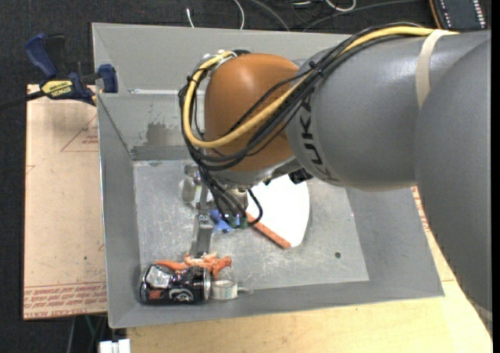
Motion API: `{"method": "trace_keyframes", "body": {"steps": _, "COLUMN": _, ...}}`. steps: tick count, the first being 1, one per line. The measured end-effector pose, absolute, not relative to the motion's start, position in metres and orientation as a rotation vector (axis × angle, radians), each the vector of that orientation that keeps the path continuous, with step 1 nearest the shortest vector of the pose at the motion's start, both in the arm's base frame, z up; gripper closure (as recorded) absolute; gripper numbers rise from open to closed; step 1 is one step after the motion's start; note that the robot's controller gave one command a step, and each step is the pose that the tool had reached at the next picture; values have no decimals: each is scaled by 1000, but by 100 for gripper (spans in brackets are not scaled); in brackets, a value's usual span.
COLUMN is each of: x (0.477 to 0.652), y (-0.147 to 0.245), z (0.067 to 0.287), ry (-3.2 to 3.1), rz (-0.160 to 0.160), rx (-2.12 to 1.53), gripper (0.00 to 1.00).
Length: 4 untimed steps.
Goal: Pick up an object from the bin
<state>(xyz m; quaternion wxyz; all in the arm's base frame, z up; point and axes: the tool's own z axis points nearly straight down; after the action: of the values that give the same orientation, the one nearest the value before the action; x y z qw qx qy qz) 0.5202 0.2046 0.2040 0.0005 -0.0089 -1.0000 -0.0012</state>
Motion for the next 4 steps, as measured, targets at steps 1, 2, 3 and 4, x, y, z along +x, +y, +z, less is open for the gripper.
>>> {"method": "trace_keyframes", "body": {"steps": 1, "x": 524, "y": 190, "z": 84, "ry": -3140, "rz": -12, "rx": 299, "gripper": 100}}
{"method": "trace_keyframes", "body": {"steps": 2, "x": 524, "y": 190, "z": 84, "ry": -3140, "rz": -12, "rx": 298, "gripper": 100}}
{"method": "trace_keyframes", "body": {"steps": 3, "x": 489, "y": 195, "z": 144, "ry": -3141, "rz": -16, "rx": 344, "gripper": 100}}
{"method": "trace_keyframes", "body": {"steps": 4, "x": 494, "y": 200, "z": 74, "ry": -3018, "rz": 2, "rx": 900, "gripper": 0}}
